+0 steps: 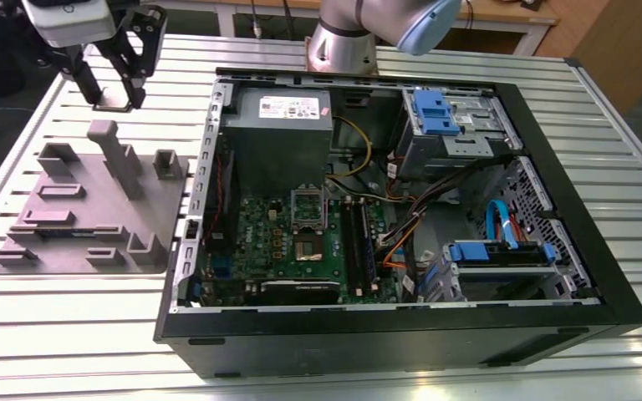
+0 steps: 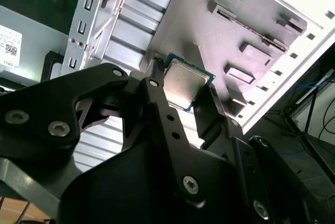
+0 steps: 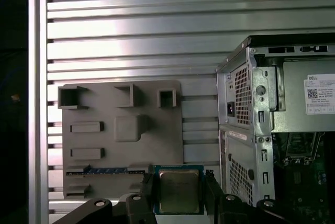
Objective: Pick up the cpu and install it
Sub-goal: 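Pick up the cpu and move it towards the insertion slot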
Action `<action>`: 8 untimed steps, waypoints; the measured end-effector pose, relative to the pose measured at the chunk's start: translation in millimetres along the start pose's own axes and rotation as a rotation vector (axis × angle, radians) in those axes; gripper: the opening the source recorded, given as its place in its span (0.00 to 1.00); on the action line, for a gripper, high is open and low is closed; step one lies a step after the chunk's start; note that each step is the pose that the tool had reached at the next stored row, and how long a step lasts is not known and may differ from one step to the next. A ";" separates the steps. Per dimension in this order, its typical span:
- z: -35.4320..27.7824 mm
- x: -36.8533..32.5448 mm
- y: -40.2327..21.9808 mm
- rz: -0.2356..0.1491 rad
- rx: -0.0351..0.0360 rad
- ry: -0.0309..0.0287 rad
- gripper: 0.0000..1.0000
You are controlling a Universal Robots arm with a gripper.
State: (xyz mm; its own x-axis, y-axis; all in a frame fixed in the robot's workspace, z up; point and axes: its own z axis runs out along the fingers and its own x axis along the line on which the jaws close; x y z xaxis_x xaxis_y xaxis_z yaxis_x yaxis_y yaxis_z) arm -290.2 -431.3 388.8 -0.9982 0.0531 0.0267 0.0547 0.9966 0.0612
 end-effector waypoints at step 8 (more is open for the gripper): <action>0.0 -1.3 0.1 0.000 0.0001 0.0001 0.47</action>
State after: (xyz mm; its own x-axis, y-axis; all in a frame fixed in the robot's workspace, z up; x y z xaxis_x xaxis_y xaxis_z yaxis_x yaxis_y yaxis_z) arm -288.9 -431.3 388.8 -0.9982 0.0532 0.0268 0.0547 0.9966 0.0611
